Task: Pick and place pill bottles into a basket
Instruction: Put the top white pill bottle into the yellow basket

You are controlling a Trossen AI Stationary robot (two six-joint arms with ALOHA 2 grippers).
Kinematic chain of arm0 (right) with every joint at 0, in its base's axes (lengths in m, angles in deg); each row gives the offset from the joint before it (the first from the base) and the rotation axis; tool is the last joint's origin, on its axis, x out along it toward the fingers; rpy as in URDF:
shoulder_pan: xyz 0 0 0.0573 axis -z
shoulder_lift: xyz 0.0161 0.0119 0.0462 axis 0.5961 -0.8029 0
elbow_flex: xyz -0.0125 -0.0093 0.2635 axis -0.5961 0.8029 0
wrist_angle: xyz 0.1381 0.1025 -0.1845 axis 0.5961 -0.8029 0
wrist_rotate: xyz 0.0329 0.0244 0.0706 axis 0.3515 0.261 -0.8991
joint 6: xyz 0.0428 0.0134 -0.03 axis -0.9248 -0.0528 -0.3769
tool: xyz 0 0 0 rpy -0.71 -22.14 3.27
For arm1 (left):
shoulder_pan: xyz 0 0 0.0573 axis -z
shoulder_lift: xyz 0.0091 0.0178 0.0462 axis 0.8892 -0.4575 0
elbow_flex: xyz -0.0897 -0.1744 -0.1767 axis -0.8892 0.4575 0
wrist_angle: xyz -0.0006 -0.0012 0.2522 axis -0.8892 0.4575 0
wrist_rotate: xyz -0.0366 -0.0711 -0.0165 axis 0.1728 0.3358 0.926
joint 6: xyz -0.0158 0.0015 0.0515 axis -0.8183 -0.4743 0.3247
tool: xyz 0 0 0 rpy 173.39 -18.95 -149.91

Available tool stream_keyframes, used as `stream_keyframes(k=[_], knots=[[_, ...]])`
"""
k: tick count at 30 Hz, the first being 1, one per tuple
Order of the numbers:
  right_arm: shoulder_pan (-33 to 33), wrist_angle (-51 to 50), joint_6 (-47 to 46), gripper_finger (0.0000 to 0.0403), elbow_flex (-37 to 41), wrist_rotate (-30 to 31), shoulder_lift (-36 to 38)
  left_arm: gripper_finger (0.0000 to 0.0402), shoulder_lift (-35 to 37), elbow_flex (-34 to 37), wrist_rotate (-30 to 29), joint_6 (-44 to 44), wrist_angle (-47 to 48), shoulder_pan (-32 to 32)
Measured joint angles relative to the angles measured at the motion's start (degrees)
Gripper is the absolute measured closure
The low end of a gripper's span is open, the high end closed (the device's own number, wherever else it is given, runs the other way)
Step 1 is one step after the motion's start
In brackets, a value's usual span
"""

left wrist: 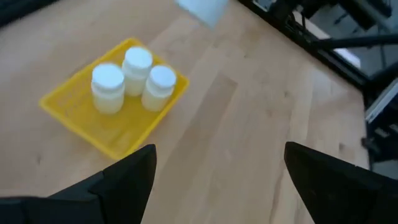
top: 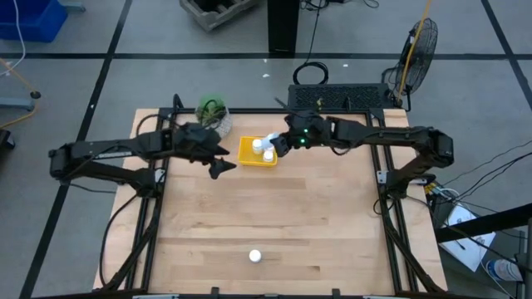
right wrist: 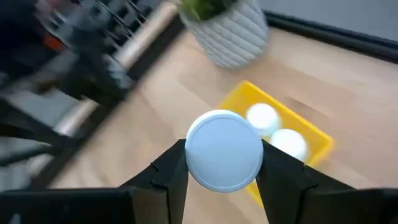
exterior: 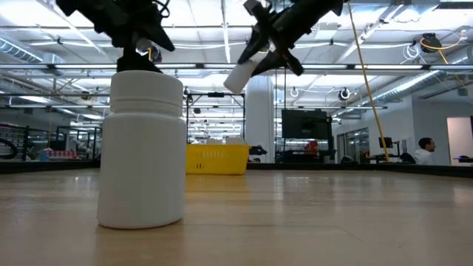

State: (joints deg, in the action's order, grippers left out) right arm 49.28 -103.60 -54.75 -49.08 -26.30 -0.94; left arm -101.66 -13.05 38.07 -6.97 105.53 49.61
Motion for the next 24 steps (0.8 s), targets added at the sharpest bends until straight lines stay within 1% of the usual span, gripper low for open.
stream_keyframes(k=[2, 4, 9, 16, 21, 24], knots=[[0.65, -1.8, 1.61, 0.0262, -1.28, -1.13, -1.27, 0.0043, 1.86, 2.08, 0.17, -1.63, -1.78, 0.13], [0.94, -1.17, 2.23, 0.0262, -1.99, -2.94, -2.84, 0.0044, 3.1, 3.53, 0.17, -2.45, -1.5, 0.26], [1.07, -0.89, 3.67, 0.0262, -4.52, -5.9, -8.25, 0.005, 4.5, 4.16, -1.24, -3.41, -3.14, 0.39], [-0.59, -0.85, 7.93, 0.0262, -9.79, -6.2, -16.22, 0.005, 4.48, 4.16, -1.4, -3.95, -3.74, 0.34], [-1.33, -0.96, 10.41, 0.0262, -10.55, -4.33, -18.72, 0.005, 4.45, 4.16, -1.31, -4.4, -3.54, 0.39], [-1.09, -1.03, 10.93, 0.0262, -10.6, -4.22, -19.45, 0.005, 4.45, 4.16, -1.05, -4.41, -3.48, 0.39]])
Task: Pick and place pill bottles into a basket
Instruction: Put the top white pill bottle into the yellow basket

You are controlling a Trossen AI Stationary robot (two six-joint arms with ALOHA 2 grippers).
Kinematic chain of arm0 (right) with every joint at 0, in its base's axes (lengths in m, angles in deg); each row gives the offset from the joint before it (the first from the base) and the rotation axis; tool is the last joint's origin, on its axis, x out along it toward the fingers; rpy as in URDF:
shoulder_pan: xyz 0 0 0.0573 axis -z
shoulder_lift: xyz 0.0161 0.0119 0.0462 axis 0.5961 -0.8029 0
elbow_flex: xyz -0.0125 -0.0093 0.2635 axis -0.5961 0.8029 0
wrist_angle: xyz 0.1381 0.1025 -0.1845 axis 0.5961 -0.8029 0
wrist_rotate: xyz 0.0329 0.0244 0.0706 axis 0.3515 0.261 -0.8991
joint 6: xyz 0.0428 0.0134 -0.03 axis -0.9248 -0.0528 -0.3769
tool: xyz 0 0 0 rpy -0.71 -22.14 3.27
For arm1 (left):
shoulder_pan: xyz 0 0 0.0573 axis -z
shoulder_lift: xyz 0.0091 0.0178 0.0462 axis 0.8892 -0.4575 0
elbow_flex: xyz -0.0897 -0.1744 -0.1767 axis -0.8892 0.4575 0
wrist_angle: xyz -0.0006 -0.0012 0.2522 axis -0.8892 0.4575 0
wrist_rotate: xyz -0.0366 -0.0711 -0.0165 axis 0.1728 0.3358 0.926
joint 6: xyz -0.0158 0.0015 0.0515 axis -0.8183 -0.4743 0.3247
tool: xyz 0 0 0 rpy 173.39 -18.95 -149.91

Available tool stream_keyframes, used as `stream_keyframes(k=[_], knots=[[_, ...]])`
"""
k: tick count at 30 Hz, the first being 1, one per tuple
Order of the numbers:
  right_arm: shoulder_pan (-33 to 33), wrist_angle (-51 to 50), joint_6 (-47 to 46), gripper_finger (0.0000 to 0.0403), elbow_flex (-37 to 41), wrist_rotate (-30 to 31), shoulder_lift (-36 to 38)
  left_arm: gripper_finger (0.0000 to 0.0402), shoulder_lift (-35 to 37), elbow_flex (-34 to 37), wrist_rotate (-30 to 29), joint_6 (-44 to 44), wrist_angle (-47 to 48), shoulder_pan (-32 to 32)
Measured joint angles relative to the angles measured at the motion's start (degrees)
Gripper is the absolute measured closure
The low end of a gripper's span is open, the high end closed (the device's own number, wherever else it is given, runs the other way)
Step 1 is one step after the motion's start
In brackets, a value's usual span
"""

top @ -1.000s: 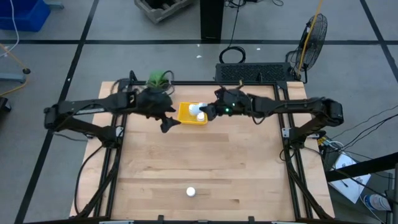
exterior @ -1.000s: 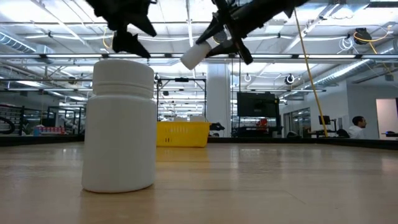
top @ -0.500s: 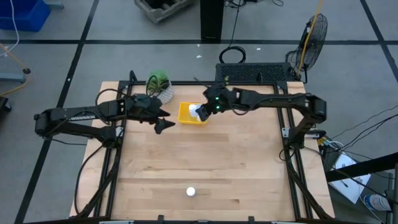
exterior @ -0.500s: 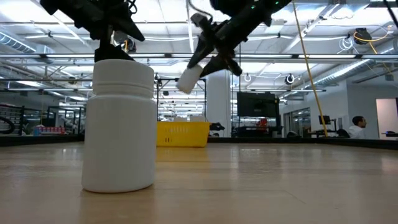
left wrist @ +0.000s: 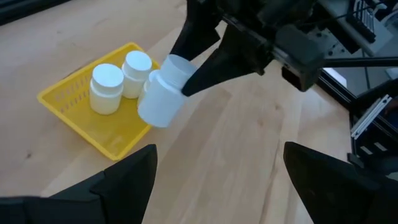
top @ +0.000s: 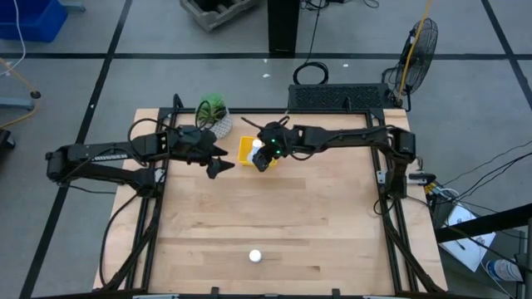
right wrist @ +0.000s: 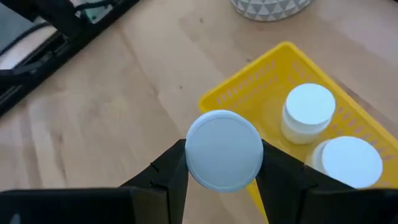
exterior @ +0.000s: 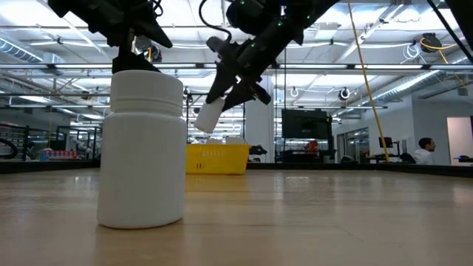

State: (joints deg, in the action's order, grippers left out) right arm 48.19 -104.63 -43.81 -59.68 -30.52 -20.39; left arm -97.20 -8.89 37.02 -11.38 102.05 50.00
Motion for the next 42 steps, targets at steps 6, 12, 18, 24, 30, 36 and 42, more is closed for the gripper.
stream_keyframes(k=[6, 12, 18, 24, 30, 36, 42], knots=[[1.19, 0.23, 1.44, 0.0262, 0.0, 1.26, -1.94, 0.005, 0.0, 0.0, 0.08, -0.01, 0.0, 0.04], [1.53, -0.26, 3.63, 0.0262, 0.02, 1.72, -2.54, 0.005, 0.0, 0.0, 0.39, -0.02, -0.02, 0.04], [2.29, -1.9, 5.9, 0.0262, 0.02, 2.65, -2.51, 0.005, 0.0, -0.02, 0.39, -0.1, -0.02, 0.04], [2.23, -2.18, 9.13, 0.0262, 0.07, 1.94, -2.87, 0.005, 0.0, -0.02, 0.41, 0.31, -0.02, 0.04], [2.31, -2.11, 10.42, 0.0262, 0.19, 0.93, -5.08, 0.005, 0.0, -0.04, 0.52, 0.67, 0.0, 0.05], [2.16, -0.83, 11.99, 0.0262, 0.12, -0.1, -6.45, 0.005, 0.0, -0.04, 0.8, 0.61, 0.08, 0.06], [2.3, -1.09, 16.0, 0.0262, 0.11, -0.12, -6.43, 0.005, 0.0, -0.04, 0.83, 0.61, 0.08, 0.04]])
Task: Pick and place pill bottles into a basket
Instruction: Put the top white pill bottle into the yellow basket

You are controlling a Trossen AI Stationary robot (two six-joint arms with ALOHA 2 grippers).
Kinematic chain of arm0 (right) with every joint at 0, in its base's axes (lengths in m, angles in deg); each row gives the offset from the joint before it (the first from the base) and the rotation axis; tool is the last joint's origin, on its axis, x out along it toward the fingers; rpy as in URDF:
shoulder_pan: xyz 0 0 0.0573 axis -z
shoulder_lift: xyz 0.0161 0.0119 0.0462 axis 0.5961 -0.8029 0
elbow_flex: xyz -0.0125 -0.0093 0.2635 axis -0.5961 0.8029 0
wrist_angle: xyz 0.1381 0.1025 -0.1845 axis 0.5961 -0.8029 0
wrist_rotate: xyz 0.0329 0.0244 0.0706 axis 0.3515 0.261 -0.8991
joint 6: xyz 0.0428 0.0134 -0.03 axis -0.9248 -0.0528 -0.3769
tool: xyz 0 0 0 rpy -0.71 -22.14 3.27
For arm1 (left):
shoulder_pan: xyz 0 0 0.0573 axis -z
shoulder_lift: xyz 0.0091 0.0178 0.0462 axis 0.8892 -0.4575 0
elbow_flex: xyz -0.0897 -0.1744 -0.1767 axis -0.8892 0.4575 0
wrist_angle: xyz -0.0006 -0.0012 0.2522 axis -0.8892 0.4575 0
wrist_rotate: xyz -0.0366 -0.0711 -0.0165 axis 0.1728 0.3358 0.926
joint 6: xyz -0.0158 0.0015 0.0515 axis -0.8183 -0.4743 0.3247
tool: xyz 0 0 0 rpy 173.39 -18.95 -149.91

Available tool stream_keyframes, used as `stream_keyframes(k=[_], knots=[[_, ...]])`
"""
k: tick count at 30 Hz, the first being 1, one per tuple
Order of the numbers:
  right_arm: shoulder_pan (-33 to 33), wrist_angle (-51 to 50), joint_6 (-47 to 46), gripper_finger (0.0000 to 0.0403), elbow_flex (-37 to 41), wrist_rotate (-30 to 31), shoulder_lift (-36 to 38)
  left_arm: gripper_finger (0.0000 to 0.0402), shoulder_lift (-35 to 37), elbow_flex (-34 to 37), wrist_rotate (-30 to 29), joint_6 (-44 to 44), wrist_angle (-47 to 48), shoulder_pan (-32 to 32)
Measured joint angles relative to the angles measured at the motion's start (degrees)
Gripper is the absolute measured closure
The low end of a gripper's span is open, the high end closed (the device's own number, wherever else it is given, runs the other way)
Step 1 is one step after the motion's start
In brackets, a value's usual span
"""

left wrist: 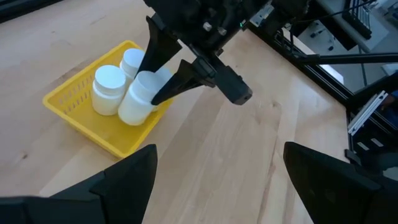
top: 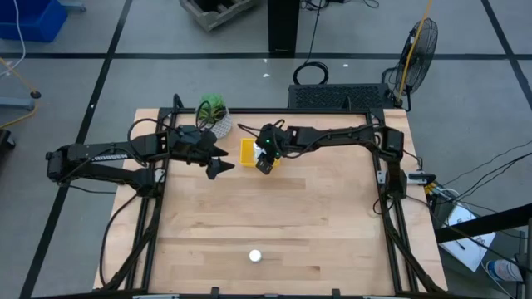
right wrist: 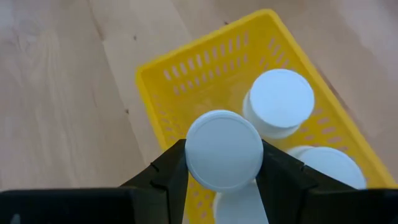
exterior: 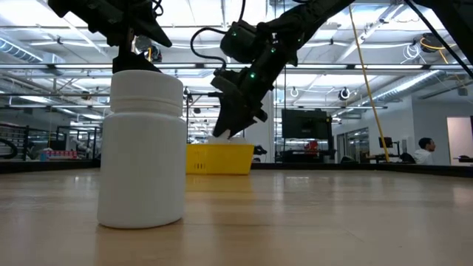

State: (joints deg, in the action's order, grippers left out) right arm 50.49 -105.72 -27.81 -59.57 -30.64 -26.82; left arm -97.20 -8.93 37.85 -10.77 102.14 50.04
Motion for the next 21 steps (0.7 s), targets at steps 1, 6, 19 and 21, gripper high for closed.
stream_keyframes(k=[1, 6, 19, 21], knots=[[0.01, -0.25, 0.47, 0.0262, 0.0, 0.13, -0.03, 0.005, 0.0, 0.0, 0.0, 0.0, 0.0, 0.01], [0.0, -1.17, 0.53, 0.022, 0.02, 1.47, -1.05, 0.005, 0.0, 0.0, 0.0, -0.04, 0.02, 0.0], [-0.46, 1.17, 2.07, 0.0237, -0.02, -1.45, -0.98, 0.005, -0.02, 0.0, -0.02, -0.07, -0.02, 0.02], [-0.49, 1.54, 2.45, 0.023, -0.02, -1.39, -0.98, 0.005, -0.02, 0.0, -0.02, -0.06, -0.01, 0.02]])
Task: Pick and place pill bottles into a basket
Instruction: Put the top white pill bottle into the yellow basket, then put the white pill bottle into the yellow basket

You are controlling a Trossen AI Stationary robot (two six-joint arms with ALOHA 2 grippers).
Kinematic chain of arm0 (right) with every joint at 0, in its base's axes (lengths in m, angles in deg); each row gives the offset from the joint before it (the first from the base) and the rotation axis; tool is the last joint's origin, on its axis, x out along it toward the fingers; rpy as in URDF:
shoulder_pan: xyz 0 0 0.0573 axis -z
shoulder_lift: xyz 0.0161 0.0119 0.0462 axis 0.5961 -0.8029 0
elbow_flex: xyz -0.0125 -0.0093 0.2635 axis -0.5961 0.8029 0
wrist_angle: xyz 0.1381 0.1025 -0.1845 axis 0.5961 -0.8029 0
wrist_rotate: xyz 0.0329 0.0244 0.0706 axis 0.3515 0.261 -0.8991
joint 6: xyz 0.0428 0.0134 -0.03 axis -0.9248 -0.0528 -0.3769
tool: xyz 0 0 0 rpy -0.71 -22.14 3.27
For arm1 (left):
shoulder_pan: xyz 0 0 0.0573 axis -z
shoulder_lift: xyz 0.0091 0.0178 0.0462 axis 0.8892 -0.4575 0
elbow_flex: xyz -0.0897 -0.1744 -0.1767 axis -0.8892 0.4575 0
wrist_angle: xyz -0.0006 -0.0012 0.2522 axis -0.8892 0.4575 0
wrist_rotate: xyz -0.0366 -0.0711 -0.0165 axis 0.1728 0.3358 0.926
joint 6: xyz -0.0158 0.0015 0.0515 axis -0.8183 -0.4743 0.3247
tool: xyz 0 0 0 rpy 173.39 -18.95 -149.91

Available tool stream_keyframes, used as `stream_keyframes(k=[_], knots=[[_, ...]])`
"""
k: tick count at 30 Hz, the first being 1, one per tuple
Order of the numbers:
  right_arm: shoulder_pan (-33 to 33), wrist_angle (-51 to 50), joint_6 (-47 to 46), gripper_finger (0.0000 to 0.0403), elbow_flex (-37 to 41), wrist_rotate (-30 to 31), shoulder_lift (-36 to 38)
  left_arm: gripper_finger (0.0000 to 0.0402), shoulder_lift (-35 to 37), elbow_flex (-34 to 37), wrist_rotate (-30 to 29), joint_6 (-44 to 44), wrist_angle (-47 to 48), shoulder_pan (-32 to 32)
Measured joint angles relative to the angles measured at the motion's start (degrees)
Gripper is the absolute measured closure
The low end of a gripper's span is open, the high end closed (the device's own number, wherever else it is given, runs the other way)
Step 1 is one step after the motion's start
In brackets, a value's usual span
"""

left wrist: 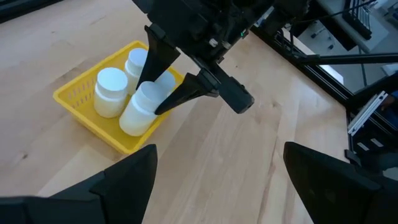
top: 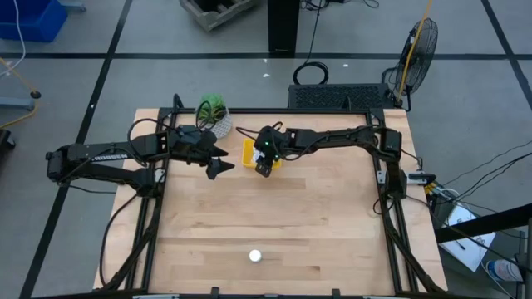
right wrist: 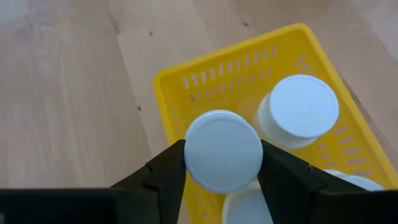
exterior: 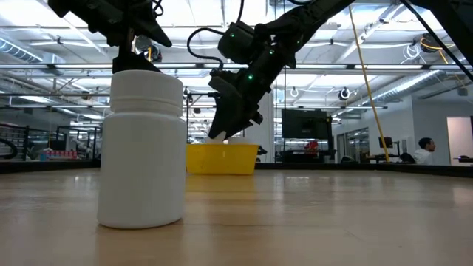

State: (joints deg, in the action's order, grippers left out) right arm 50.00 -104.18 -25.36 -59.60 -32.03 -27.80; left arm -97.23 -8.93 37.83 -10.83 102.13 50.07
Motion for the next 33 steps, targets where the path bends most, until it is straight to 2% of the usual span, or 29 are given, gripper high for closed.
stream_keyframes(k=[11, 19, 25, 29, 33], knots=[[-0.02, 0.02, -0.12, 0.0196, 0.0, -0.14, 0.02, 0.005, 0.0, 0.0, 0.04, 0.24, 0.03, 0.0], [-0.12, -0.19, -0.31, 0.0197, 0.0, -0.2, 0.26, 0.005, 0.0, 0.0, -0.02, 0.69, 0.11, -0.02], [-3.25, -0.88, -0.86, 0.02, 0.04, -0.08, 4.36, 0.005, 0.0, 0.0, 0.84, 3.14, 0.4, 0.0], [-5.98, -1.29, -6.76, 0.0202, 0.04, 1.56, 7.92, 0.005, 0.01, -0.02, 4.13, 2.1, -0.62, 0.07], [-9.11, -0.79, -15.42, 0.0202, 0.63, 3.06, 11.14, 0.005, -0.58, -0.02, 3.09, 1.05, 0.43, 0.47]])
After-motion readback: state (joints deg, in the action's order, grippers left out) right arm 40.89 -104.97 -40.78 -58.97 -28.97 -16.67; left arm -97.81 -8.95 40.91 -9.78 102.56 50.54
